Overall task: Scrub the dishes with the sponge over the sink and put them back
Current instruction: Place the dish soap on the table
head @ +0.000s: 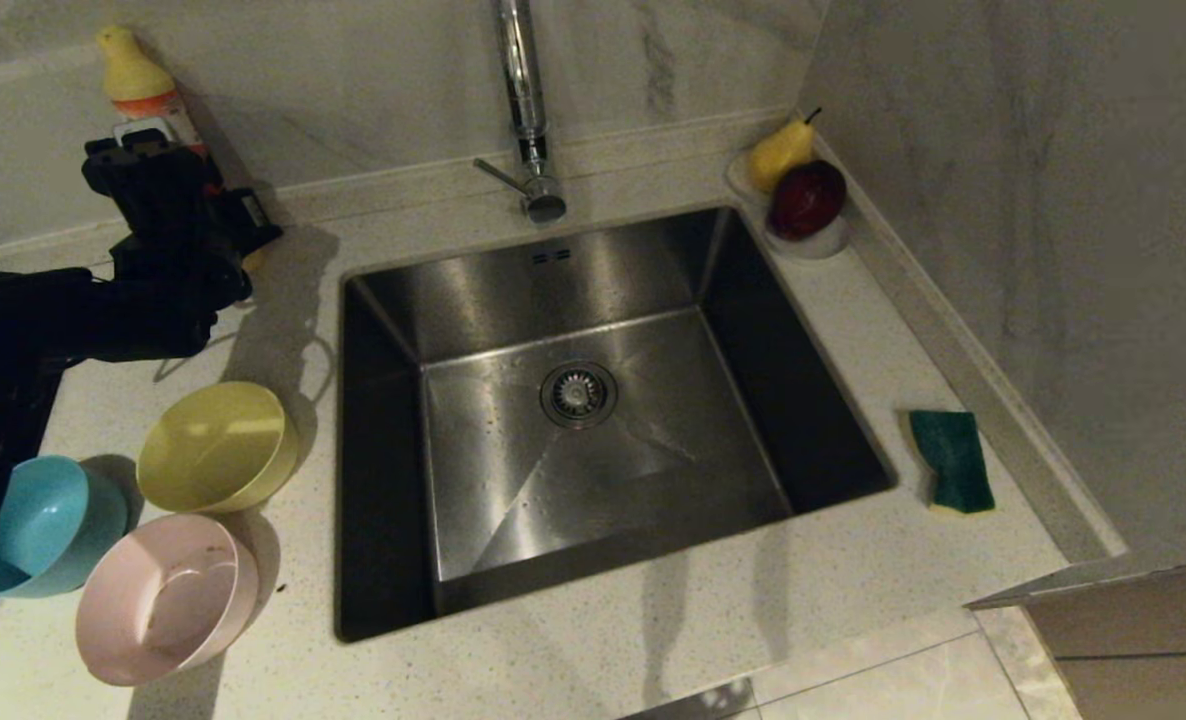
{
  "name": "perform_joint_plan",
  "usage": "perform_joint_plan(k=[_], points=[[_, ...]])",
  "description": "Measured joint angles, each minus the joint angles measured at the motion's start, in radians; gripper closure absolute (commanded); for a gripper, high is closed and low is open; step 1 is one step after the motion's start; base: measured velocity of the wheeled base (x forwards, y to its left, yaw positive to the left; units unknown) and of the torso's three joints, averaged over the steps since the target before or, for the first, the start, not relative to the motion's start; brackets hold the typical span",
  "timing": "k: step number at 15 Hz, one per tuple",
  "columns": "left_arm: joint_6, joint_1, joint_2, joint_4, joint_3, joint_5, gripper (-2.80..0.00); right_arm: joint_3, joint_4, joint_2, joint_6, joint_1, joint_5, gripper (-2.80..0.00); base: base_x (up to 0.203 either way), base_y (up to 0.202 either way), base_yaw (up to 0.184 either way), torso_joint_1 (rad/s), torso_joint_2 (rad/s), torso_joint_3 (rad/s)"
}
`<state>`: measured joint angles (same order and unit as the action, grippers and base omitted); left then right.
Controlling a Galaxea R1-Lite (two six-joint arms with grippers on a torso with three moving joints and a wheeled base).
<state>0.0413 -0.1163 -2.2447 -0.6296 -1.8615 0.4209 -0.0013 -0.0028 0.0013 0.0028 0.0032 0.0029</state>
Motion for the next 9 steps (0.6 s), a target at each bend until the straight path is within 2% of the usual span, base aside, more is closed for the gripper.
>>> perform_joint_plan(k=[9], points=[[0.000,0.001,-0.017,-0.014,-0.023,-0.003,0.00,0.001,0.000,0.000,0.000,0.000,0.000,0.00,0.000,0.000,0.000,0.000,0.00,0.000]])
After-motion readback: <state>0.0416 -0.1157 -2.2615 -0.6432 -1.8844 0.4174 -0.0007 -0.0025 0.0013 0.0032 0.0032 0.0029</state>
